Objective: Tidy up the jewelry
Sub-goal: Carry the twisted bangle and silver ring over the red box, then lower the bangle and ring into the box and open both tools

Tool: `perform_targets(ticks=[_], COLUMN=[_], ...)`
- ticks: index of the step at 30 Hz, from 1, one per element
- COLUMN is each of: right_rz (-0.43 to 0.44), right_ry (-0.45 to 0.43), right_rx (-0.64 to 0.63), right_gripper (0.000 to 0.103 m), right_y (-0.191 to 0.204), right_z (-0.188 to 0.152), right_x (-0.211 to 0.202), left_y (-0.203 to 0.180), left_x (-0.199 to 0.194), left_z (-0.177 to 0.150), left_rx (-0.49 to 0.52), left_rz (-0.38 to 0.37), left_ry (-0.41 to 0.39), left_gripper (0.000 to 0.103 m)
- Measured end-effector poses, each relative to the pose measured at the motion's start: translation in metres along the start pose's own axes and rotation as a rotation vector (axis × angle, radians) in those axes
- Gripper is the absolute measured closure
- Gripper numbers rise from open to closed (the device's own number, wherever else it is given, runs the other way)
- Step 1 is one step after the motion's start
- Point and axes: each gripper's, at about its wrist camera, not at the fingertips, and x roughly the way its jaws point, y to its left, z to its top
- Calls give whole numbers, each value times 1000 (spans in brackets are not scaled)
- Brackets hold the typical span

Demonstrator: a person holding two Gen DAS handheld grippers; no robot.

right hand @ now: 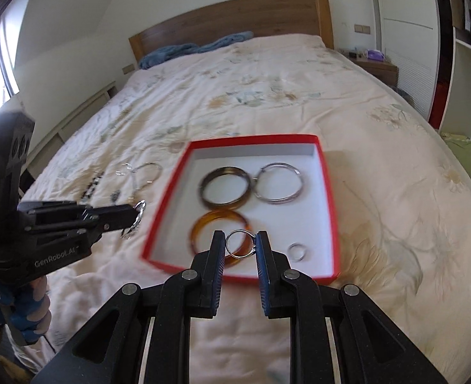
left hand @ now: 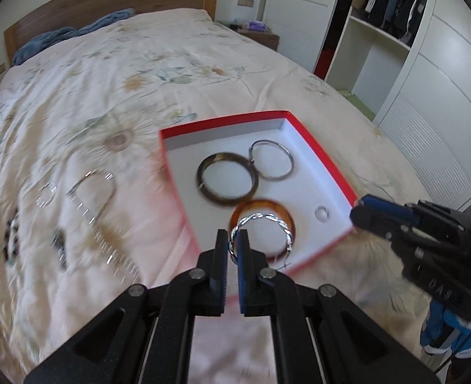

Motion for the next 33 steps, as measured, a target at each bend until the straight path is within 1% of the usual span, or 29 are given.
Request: perform_targets(ticks=[4, 7, 11, 14, 19, 25, 31, 33], right_rz=[-2, -2, -9, -9, -17, -57, -87, -96], right_ry=[40, 62, 100, 119, 152, 176, 201, 205], right_rx=[-20, -31, -45, -61, -84, -115, -141, -136], right_gripper=[84, 84, 84, 84, 84, 83, 83, 83], right_y=[-16, -25, -32, -34, -34, -35, -33, -34], right_z=[13, 20, 24, 24, 19, 18, 13, 11], right_x=[32, 51, 74, 84, 98, 103, 100, 95], left_y=[-5, -5, -2, -1, -1, -2, -4, -4], left_x=[40, 67, 94, 110, 117, 122, 122, 120], left_z=[31, 44, 48, 47, 51, 55, 54, 54], left_rx=[26, 42, 50, 63, 70, 79, 75, 67], left_rz=[31, 66, 104, 117, 113, 120, 127, 120], left_ry=[24, 43, 72, 89, 91, 97, 104, 109], left_gripper=[98, 99, 98, 98, 98, 98, 97, 94])
